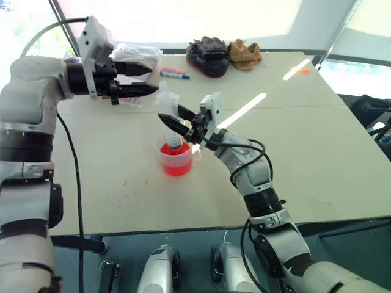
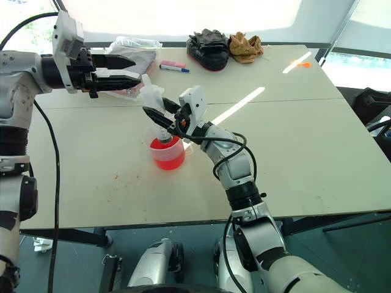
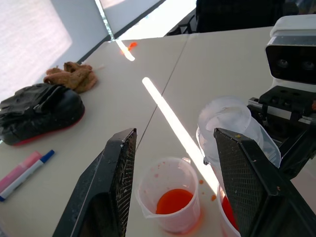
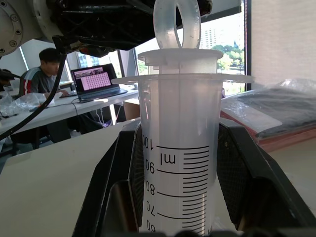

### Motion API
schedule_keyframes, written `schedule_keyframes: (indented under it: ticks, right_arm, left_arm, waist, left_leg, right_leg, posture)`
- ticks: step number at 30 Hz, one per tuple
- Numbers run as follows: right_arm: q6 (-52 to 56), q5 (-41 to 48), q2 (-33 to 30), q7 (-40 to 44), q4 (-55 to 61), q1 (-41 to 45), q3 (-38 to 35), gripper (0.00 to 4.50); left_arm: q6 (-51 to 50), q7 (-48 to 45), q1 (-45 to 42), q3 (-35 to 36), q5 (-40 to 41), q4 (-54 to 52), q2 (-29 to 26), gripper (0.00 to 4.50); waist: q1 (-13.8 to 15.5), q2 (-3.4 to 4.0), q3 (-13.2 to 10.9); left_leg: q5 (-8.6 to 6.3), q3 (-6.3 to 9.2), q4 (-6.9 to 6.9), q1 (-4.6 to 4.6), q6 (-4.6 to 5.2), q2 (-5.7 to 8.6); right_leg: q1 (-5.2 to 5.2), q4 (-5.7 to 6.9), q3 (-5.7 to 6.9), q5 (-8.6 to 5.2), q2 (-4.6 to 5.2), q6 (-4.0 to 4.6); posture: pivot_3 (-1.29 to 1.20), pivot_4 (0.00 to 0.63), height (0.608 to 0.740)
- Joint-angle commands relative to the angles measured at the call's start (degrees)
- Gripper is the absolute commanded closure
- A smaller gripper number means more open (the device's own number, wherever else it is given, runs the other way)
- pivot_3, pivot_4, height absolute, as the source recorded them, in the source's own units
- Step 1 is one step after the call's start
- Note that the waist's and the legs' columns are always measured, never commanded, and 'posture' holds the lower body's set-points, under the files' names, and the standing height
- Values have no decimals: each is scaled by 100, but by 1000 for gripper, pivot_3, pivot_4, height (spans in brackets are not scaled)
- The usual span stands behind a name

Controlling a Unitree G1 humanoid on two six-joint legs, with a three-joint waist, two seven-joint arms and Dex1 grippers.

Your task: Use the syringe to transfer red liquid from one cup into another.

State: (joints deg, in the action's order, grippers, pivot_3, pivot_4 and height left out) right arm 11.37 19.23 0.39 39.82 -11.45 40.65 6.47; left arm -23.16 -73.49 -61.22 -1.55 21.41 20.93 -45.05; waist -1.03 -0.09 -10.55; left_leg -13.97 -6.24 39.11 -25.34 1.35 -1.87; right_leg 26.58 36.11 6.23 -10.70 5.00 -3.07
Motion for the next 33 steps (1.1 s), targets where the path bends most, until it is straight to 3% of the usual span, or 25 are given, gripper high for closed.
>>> schedule_keyframes:
  ticks: [1, 17, 33]
  right_arm:
    - [-122, 14, 44, -21, 222, 41, 4, 3040]
    - [-247, -156, 104, 35, 156, -8, 151, 3040]
    - [-170, -188, 138, 202, 338, -194, 387, 3040]
  left_arm:
    - [217, -75, -207, -44, -148, 36, 78, 1915]
    - [1035, 79, -520, -64, -612, 831, 784, 1915]
    - [230, 349, -905, 561, -64, 743, 995, 1915]
  waist:
    - [3, 0, 0]
    - [3, 0, 0]
    - [10, 0, 0]
  left_leg:
    - [0, 0, 0, 0, 0, 0]
    - [0, 0, 3, -1, 1, 1]
    - [0, 3, 4, -1, 2, 0]
  right_leg:
    - [0, 0, 0, 0, 0, 0]
    - [-1, 0, 0, 0, 0, 0]
    - [-3, 0, 0, 0, 1, -1]
  posture:
    - [0, 150, 740]
    - [0, 150, 740]
    - [0, 150, 740]
